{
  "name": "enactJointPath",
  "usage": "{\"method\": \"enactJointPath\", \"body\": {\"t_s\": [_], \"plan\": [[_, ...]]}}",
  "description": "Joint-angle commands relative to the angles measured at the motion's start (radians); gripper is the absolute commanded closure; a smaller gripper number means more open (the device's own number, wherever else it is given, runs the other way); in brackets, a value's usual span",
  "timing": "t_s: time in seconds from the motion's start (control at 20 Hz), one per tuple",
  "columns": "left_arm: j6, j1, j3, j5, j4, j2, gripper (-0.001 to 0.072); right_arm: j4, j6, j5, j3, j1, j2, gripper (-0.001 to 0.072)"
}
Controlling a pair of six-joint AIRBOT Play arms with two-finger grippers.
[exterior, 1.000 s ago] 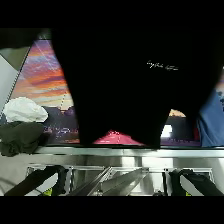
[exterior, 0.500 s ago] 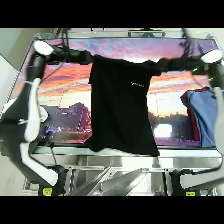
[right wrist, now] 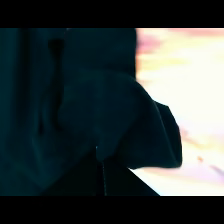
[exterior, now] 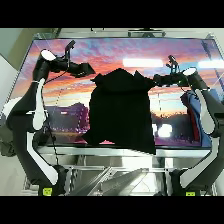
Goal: Fold the shirts.
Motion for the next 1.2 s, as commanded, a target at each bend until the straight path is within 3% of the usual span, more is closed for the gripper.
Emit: {"method": "enactJointPath", "body": {"t_s": [0.0, 0.25, 0.45, 0.7, 0.9, 1.1, 1.15], "plan": [[-0.124, 0.015, -0.156, -0.303, 0.029, 0.106, -0.0005, -0.039, 0.001, 0.044, 0.037, -0.043, -0.008, 0.0687], [-0.155, -0.089, -0.742, -0.285, 0.217, 0.404, -0.0004, -0.04, 0.001, 0.12, 0.037, -0.113, 0.006, 0.0687], [-0.168, -0.137, -1.101, -0.022, 0.214, 0.558, -0.0004, -0.039, 0.002, 0.185, 0.037, -0.161, 0.011, 0.0687], [-0.164, -0.129, -1.218, 0.209, 0.192, 0.541, 0.0013, -0.039, 0.004, 0.206, 0.036, -0.172, 0.025, 0.0687], [-0.008, -0.129, -1.199, 0.303, -0.024, 0.452, 0.0017, -0.037, 0.004, 0.215, 0.036, -0.169, 0.031, 0.0687], [0.013, -0.128, -1.056, 0.262, -0.032, 0.383, 0.07, -0.044, 0.016, 0.232, 0.036, -0.18, 0.037, 0.0688], [0.016, -0.121, -1.005, 0.26, -0.024, 0.382, 0.0692, -0.072, 0.059, 0.232, 0.036, -0.189, 0.043, 0.0688]]}}
